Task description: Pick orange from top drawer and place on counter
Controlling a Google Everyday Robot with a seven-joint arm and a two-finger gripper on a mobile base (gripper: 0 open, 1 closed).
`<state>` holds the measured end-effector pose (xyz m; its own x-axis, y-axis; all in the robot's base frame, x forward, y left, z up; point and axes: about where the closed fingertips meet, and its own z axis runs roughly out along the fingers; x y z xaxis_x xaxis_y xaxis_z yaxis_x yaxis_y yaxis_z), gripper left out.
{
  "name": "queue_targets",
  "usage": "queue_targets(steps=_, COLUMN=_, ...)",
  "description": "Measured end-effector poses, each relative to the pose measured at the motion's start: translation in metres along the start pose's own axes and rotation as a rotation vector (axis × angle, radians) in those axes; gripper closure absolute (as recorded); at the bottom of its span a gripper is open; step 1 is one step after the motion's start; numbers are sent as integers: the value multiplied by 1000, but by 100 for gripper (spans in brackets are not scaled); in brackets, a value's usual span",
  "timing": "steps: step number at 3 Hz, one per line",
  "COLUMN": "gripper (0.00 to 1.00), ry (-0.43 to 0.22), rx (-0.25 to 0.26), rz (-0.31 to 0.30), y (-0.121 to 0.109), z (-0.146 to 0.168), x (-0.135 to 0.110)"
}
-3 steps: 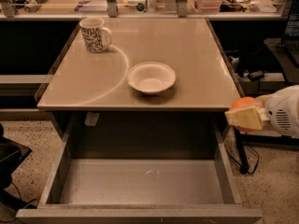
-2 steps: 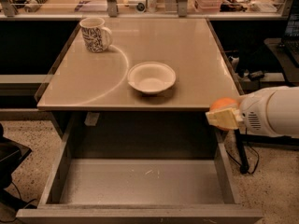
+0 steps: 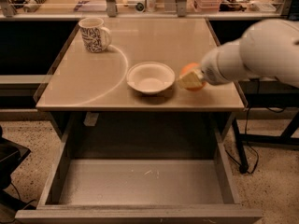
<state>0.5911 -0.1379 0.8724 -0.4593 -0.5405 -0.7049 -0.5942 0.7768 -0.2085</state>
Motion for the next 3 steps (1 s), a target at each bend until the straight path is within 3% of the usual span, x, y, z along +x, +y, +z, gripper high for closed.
queue_targets(steps=1, gripper=100, ry=-76, rx=-1, rz=-84, y=7, z=4, x=-67)
queue_targets(steps=2, gripper=100, ry=-77, rx=-2, rz=-82, y=8, z=3, x=-68)
queue_targets(steps=3, gripper=100, ry=-33, rx=-5, rz=0, y=2, z=16, x=-32)
